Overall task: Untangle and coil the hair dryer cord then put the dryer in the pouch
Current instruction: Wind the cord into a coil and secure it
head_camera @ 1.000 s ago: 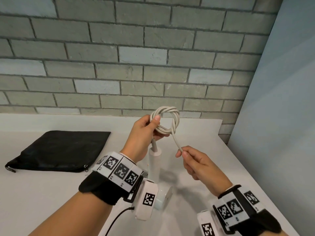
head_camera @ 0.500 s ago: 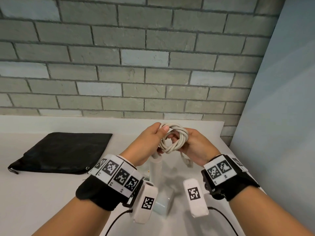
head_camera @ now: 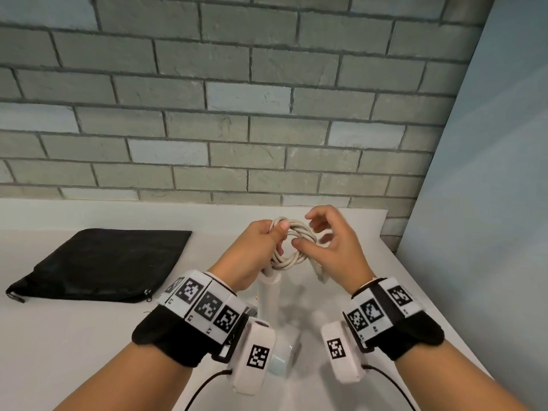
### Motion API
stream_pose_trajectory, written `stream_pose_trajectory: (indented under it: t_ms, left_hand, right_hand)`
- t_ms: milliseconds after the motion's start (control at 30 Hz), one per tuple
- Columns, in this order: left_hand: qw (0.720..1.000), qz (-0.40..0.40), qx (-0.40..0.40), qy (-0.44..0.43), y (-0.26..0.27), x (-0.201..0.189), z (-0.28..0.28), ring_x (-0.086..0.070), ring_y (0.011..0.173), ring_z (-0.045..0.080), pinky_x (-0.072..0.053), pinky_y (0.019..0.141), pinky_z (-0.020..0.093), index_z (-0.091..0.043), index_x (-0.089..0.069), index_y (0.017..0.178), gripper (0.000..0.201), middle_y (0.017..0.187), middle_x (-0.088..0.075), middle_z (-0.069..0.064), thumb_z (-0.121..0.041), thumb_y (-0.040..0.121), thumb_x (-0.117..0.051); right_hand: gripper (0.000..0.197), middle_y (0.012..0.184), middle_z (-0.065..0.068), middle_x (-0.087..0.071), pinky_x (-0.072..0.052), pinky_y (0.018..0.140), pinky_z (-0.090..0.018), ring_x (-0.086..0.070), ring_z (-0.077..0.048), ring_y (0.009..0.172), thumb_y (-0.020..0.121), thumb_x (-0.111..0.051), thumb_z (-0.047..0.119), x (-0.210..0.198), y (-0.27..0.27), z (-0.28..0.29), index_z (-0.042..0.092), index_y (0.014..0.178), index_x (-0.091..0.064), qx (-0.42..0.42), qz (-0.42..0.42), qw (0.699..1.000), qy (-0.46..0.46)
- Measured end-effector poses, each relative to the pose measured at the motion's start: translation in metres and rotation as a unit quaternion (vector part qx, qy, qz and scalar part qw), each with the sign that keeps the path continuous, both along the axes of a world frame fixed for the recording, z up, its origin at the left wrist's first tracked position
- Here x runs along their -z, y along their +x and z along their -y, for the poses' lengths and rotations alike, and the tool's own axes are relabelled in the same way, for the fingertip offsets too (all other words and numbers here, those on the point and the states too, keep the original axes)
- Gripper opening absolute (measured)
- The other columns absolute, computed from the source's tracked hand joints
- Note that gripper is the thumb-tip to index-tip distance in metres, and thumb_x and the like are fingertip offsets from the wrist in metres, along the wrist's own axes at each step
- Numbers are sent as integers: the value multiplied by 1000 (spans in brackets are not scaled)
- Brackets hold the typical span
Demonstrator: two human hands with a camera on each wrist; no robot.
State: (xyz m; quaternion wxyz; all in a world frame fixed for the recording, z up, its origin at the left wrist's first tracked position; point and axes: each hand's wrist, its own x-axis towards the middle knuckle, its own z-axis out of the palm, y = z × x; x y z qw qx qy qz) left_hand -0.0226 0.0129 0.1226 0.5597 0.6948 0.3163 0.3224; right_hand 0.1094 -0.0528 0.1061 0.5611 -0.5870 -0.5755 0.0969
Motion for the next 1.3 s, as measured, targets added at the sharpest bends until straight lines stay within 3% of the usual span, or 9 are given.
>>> stream_pose_trajectory:
  t_ms: [133,267,433,567,767,933,1000,1133,1300]
  left_hand:
    - [998,-21,-13,62,2,1,4,-40,48,12,-32,36,20,-18,-46,70,32,63,-45,1,-35,96,-37]
    - [992,-3,-28,127,4,1,10,-41,55,9,-35,48,19,-18,-46,72,32,66,-44,-3,-32,97,-33]
    - [986,21,-40,159,6,7,9,-47,69,14,-44,64,24,-4,-51,86,36,75,-50,6,-32,97,-33]
    - [985,43,-34,162,5,11,10,-51,68,15,-54,70,48,-4,-49,83,35,72,-53,3,-34,96,-36]
    - [972,65,-27,222,4,12,15,-50,54,-2,-41,51,13,-16,-43,72,29,66,-50,-5,-28,97,-34]
    - [965,62,-56,248,2,16,8,-52,66,-3,-42,60,10,-19,-46,77,26,77,-55,-9,-31,96,-34]
    - [959,46,-68,271,1,17,6,-50,66,-3,-38,60,10,-28,-40,72,25,76,-55,-10,-32,96,-34]
    - [954,33,-81,286,3,18,5,-53,75,17,-39,62,21,-14,-44,79,28,84,-59,10,-33,96,-33]
    - [958,39,-60,277,5,15,9,-59,77,21,-47,68,31,-4,-46,88,35,82,-58,12,-35,96,-31]
  right_hand:
    - [13,78,-8,-53,-40,59,-24,-49,-18,67,71,-62,5,-6,-4,-1,8,84,-62,82,307,943,94]
    - [9,68,-8,-55,-42,42,-28,-49,-20,51,74,-56,0,-6,-16,1,6,77,-62,122,409,899,93]
    - [8,75,-8,-52,-30,52,-19,-40,-14,58,82,-47,8,-7,-23,2,6,79,-54,108,374,921,9]
    - [7,78,-4,-52,-36,62,-30,-47,-21,70,90,-45,12,-20,-26,11,11,83,-43,36,275,957,-85]
    - [12,58,0,-48,-48,67,-35,-50,-20,61,85,-54,3,-31,-21,15,13,87,-46,-90,-20,986,-141]
    - [8,55,3,-48,-38,53,-15,-42,-8,50,75,-67,7,-19,-7,14,10,73,-60,59,90,992,-64]
    - [9,64,-3,-58,-48,59,-25,-53,-13,57,79,-66,14,-15,-7,15,7,73,-63,88,85,992,-23]
    - [16,76,-12,-67,-52,71,-50,-62,-26,73,86,-58,19,-15,-9,16,9,74,-61,57,35,998,-21]
    - [22,66,-6,-59,-46,61,-36,-52,-20,62,91,-51,23,-29,-22,25,12,73,-55,25,39,999,10]
